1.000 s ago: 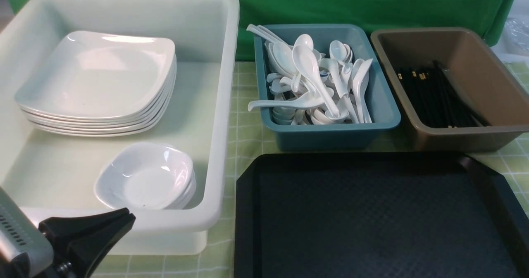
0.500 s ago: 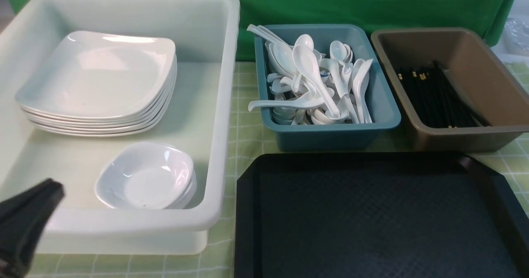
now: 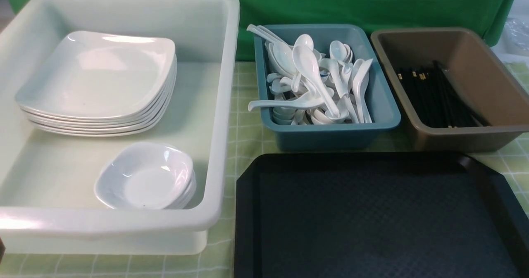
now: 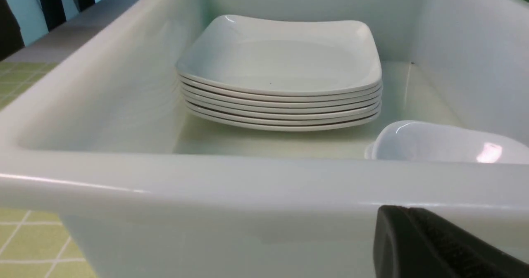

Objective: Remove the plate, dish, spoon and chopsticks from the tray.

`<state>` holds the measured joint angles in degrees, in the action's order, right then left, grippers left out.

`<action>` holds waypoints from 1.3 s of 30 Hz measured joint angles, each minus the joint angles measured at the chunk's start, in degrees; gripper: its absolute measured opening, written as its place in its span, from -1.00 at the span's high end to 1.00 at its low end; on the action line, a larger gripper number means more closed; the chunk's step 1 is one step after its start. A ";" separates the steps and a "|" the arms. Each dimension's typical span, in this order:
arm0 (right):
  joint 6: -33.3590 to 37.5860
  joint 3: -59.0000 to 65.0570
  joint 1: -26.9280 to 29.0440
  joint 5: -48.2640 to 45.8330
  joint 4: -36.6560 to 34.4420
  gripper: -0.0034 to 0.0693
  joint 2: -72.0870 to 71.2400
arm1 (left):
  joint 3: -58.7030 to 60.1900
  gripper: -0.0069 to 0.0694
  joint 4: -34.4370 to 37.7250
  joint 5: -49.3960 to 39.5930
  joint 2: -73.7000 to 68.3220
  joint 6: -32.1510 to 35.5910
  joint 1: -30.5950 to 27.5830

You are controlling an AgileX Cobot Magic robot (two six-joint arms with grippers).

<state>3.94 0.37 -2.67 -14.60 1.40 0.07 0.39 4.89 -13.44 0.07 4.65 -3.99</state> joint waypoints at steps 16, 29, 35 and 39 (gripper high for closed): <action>-0.07 0.00 0.00 -0.02 0.00 0.38 0.00 | 0.00 0.79 -0.24 0.01 -0.01 -0.14 -0.05; -0.07 0.00 0.00 -0.02 0.00 0.31 0.00 | 0.00 0.79 -0.24 0.01 -0.01 -0.14 -0.11; -0.07 0.00 0.00 -0.02 0.00 0.26 0.00 | 0.00 0.79 -0.24 0.01 -0.01 -0.14 -0.11; -0.07 0.00 0.00 -0.02 0.00 0.26 0.00 | 0.00 0.79 -0.24 0.01 -0.01 -0.14 -0.11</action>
<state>3.88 0.37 -2.67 -14.62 1.40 0.07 0.39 4.66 -13.44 0.06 4.52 -4.10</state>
